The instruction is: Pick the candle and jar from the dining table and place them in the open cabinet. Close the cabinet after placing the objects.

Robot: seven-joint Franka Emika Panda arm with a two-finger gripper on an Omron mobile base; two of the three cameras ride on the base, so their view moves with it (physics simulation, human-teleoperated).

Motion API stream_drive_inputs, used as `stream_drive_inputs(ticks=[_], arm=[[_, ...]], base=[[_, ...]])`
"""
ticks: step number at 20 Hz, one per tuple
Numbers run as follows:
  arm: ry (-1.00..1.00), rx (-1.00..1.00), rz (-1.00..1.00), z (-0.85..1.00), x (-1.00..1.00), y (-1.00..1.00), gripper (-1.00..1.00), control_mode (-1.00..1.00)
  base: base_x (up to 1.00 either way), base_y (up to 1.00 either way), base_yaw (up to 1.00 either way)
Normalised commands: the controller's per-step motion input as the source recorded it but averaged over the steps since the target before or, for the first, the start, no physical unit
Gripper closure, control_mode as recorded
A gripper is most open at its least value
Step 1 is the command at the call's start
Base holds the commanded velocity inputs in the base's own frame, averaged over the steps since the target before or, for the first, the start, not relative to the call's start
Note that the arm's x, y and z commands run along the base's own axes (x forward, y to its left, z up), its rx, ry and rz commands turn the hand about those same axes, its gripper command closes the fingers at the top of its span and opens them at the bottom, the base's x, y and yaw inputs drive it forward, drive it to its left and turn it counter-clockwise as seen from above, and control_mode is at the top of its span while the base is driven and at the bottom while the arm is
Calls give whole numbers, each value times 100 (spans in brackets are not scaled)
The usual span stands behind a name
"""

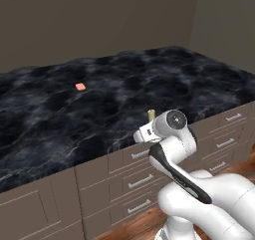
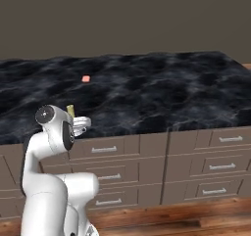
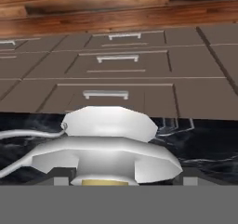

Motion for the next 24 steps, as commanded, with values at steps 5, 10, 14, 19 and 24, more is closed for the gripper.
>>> stream_drive_inputs(ticks=[5,10,14,19,24], arm=[[0,0,0,0,0,0,100,100],[0,0,0,0,0,0,100,100],[0,0,0,0,0,0,100,100],[0,0,0,0,0,0,100,100],[0,0,0,0,0,0,100,100]], base=[[-47,-9,-7],[0,-2,-53],[0,0,-71],[0,0,-74],[8,0,-74]])
